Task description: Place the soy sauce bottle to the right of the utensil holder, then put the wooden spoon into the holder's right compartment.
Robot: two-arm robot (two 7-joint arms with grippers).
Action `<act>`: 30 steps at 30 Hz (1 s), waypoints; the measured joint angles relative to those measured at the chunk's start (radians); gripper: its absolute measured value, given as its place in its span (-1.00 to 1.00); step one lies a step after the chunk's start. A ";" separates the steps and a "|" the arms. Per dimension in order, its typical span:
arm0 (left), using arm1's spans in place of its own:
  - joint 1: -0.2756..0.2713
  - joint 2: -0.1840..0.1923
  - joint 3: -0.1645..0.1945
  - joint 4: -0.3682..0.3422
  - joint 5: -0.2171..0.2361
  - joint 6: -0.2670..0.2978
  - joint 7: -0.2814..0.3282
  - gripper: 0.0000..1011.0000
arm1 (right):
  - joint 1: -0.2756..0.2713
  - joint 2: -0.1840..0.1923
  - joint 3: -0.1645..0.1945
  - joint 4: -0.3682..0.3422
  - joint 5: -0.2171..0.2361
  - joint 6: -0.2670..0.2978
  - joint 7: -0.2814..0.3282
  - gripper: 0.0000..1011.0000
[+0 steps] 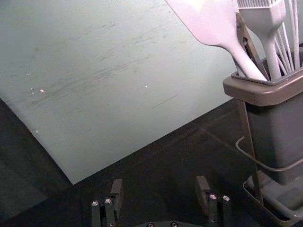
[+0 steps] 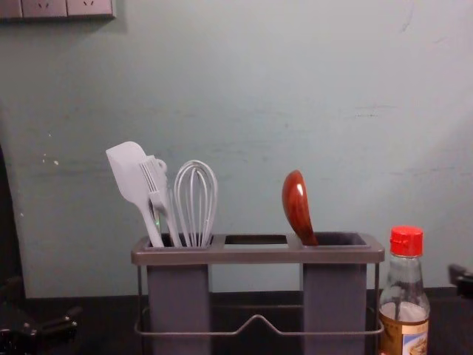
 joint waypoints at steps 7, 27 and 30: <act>0.000 0.000 0.000 0.000 0.000 0.000 0.000 0.99 | 0.124 -0.023 -0.046 0.125 -0.066 0.004 0.014 0.98; 0.000 0.000 0.000 0.000 0.000 0.000 0.000 0.99 | 0.153 -0.072 -0.027 0.205 -0.130 -0.014 -0.017 0.98; 0.000 0.000 0.000 0.000 0.000 0.000 0.000 0.99 | 0.148 -0.072 -0.020 0.200 -0.130 -0.015 -0.016 0.98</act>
